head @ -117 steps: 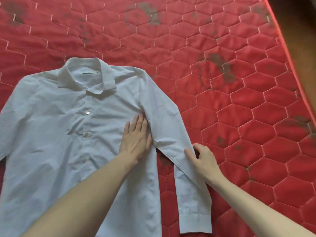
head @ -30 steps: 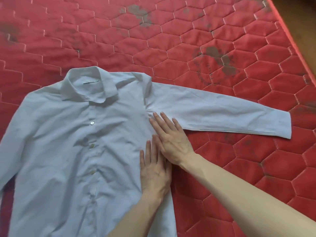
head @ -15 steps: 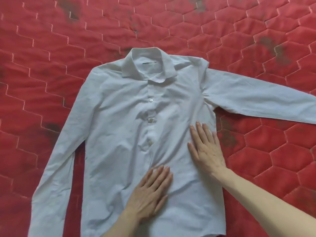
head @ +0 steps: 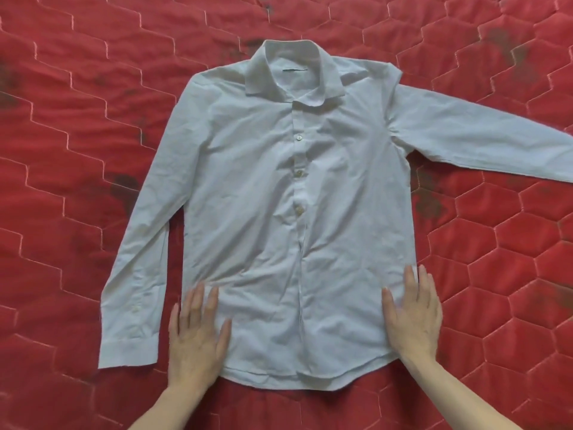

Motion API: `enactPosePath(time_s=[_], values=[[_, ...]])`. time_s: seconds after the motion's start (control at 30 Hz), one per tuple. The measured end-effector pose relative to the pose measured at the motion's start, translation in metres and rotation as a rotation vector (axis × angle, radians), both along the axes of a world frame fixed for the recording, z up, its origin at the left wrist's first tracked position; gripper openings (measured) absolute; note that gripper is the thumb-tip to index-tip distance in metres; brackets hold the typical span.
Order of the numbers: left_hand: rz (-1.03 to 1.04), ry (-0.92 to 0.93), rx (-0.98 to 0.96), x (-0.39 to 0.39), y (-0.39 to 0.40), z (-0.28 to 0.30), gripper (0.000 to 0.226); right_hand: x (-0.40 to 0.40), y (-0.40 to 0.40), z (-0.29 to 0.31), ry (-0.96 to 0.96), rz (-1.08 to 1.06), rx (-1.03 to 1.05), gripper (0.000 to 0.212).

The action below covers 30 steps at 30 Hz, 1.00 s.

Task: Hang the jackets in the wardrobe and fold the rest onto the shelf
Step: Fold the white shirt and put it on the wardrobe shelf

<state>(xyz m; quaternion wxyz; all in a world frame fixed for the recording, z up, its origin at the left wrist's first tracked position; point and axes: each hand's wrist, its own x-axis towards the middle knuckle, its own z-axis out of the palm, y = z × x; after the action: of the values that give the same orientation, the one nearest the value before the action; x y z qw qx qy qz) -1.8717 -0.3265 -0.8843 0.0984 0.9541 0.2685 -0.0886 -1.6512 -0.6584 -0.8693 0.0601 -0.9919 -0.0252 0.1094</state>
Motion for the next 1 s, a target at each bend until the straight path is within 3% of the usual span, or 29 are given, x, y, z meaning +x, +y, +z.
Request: enactPosePath(time_s=[0.1,0.17,0.23,0.33,0.43,0.63,0.77,0.83,0.93,1.0], values=[[0.582,-0.023,-0.098,0.013,-0.021,0.015,0.078,-0.005,-0.003,0.012,-0.026,-0.247,0.08,0.06],[0.816,-0.061,-0.171,0.024,-0.03,0.025,0.07,-0.003,-0.005,0.019,0.047,-0.357,0.119,0.039],[0.942,-0.047,-0.277,0.03,-0.033,0.032,0.058,0.0,-0.01,0.023,0.148,-0.302,0.149,0.032],[0.943,-0.056,-0.35,0.023,-0.029,0.033,0.045,0.006,-0.026,0.03,0.193,-0.165,0.126,0.036],[0.929,-0.112,-0.308,0.008,-0.02,0.033,0.038,0.008,-0.049,0.032,0.159,-0.235,0.037,0.034],[0.757,-0.017,-0.275,-0.009,-0.02,0.034,0.031,0.005,-0.057,0.029,0.179,-0.227,-0.035,0.036],[0.653,0.05,-0.233,-0.016,-0.016,0.037,0.038,-0.007,-0.041,0.033,0.031,-0.261,-0.037,0.021],[0.713,-0.01,-0.216,-0.014,-0.011,0.038,0.038,-0.008,-0.022,0.031,-0.096,-0.161,0.023,0.043],[0.846,-0.154,-0.088,-0.013,0.004,0.034,0.022,-0.01,0.032,0.029,-0.12,0.143,0.137,0.05],[0.925,-0.167,0.053,-0.015,0.02,0.027,0.028,-0.011,0.076,0.029,-0.1,0.383,0.189,0.054]])
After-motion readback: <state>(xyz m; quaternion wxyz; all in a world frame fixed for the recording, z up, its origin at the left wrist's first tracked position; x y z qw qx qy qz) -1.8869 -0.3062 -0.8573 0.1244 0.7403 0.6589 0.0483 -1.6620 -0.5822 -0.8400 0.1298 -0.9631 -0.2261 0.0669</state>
